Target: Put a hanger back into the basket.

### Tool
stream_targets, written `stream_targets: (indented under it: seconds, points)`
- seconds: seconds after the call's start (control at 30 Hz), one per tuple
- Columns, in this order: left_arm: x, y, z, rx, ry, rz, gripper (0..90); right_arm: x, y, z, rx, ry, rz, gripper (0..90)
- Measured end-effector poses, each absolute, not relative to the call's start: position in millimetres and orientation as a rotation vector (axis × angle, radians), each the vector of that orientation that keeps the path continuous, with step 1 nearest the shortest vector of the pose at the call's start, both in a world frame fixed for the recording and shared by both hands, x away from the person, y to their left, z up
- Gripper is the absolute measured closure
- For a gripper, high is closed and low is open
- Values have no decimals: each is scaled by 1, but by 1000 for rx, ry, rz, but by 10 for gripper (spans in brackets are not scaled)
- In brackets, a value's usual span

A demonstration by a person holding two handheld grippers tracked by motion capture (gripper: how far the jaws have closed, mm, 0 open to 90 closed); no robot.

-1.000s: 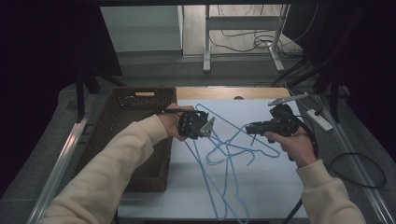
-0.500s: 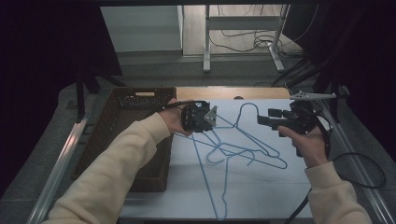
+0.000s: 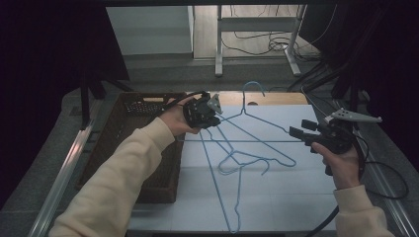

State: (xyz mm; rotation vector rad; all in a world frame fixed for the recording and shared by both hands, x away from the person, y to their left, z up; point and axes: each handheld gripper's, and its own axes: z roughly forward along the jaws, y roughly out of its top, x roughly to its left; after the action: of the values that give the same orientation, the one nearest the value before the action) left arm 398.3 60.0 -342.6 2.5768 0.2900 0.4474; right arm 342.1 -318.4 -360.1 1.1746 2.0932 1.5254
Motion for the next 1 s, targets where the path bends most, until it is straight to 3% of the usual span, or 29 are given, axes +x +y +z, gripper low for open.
stream_targets:
  seconds: [1.0]
  points:
    - [390, 105, -301, 2315, 629, 442, 882, 325, -339, -434, 1254, 2119, 1529, 329]
